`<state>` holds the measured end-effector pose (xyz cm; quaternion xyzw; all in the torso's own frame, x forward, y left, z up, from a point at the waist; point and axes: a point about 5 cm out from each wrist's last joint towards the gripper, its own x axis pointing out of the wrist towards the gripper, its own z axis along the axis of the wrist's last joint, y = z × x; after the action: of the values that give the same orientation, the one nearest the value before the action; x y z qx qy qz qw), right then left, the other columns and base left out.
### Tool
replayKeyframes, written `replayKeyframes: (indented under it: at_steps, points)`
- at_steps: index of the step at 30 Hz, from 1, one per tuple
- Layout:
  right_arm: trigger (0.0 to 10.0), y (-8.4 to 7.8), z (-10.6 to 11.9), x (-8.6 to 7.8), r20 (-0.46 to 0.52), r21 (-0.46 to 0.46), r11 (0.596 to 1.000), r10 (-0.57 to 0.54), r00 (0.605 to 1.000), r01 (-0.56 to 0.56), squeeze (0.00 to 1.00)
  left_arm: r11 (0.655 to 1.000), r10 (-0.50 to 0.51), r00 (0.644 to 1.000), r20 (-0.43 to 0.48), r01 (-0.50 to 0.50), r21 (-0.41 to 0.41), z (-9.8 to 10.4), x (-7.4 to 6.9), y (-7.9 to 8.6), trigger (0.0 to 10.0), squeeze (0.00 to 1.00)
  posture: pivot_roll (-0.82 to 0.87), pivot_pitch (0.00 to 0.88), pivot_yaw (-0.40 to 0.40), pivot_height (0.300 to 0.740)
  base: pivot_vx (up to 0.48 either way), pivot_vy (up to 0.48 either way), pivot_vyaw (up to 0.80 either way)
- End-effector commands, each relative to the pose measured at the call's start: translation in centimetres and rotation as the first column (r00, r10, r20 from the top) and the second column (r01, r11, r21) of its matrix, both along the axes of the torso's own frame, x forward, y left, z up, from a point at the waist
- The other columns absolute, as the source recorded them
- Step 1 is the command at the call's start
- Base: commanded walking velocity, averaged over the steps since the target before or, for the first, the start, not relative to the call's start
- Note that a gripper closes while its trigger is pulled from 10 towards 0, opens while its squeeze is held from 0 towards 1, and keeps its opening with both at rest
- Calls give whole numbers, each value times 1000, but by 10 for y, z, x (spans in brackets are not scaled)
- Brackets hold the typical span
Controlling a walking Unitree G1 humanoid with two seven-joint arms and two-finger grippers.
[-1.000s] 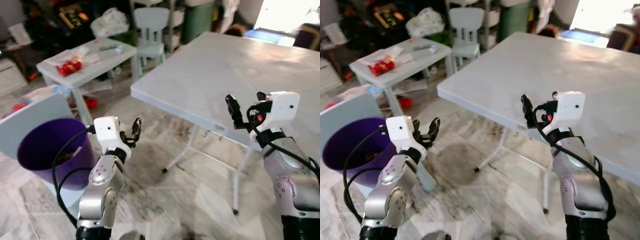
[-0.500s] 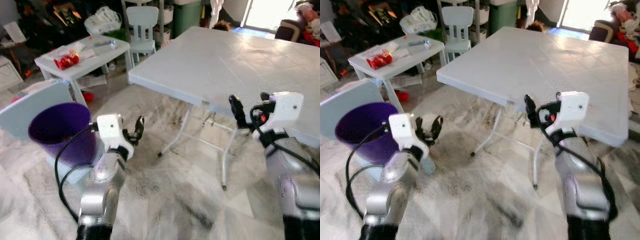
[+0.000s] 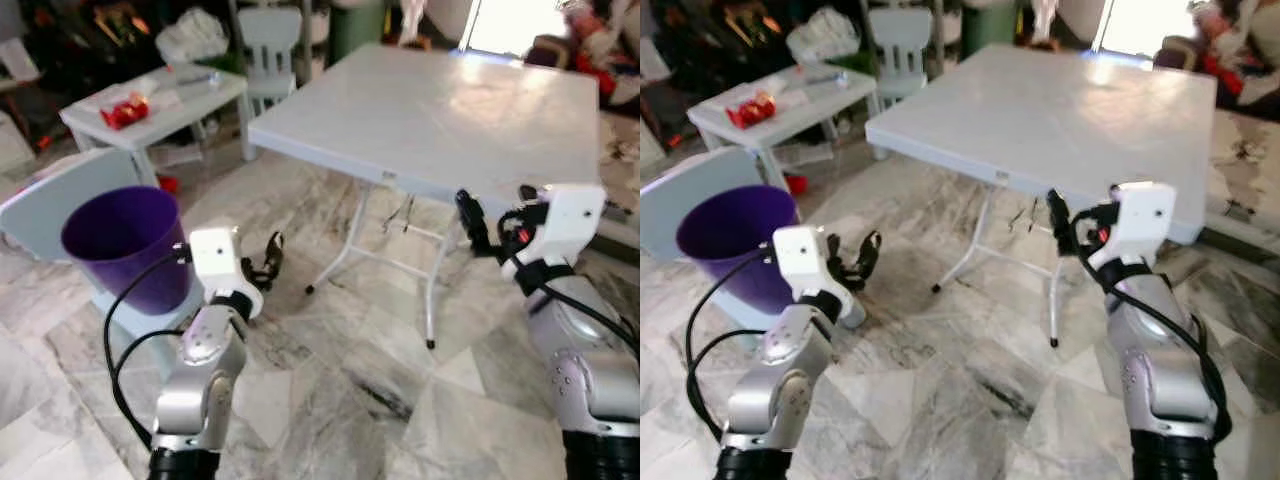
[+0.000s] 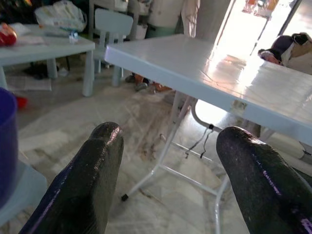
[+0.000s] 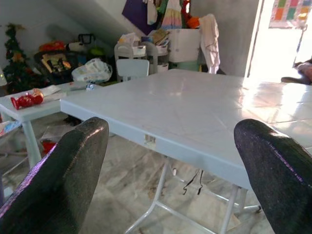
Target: Picking trash to rubbish bin
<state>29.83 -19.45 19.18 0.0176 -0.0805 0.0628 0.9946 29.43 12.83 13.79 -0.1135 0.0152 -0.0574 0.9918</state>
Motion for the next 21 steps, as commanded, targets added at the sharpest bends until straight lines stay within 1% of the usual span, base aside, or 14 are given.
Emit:
replayKeyframes:
  at_steps: [1, 4, 6, 8, 14, 17, 21]
  points:
    - [10000, 0, 3, 1, 8, -6, 1000, 0, 1000, 0, 0, 1000, -11, 1000, 21, 11, -5, 4, 1, 0, 10000, 0, -9, 43, -8, 740, 0, 0, 0]
    - [10000, -1, 2, 1, 2, -2, 1000, -4, 1000, 4, 0, 999, -17, 999, 34, 18, -39, 6, 1, 3, 10000, 0, -8, 43, -8, 740, 0, 0, 0]
    - [10000, -1, 2, 2, -1, -2, 1000, -5, 1000, 5, 0, 999, -19, 999, 34, 20, -47, 7, 1, 3, 10000, 0, -8, 42, -8, 740, 0, 0, -634]
    - [10000, -1, 2, 2, -2, -3, 1000, -5, 1000, 5, 0, 998, -18, 999, 35, 20, -52, 7, 1, 3, 10000, 0, -8, 42, -8, 740, 0, 0, -800]
    - [10000, -1, 2, 2, -3, -4, 1000, -5, 1000, 5, 0, 998, -31, 998, 45, 34, -58, 8, 1, 3, 10000, 0, -9, 43, -7, 740, 0, 0, 0]
    - [10000, -1, 2, 1, -4, -4, 1000, -5, 1000, 5, 0, 997, -38, 998, 47, 41, -63, 8, 1, 2, 10000, 0, -11, 47, -5, 740, 0, 0, -800]
    - [10000, -1, 1, 1, -5, -6, 1000, -6, 1000, 6, 0, 997, -43, 998, 47, 46, -63, 8, 0, 2, 10000, 0, -13, 48, -6, 740, 0, 0, 0]
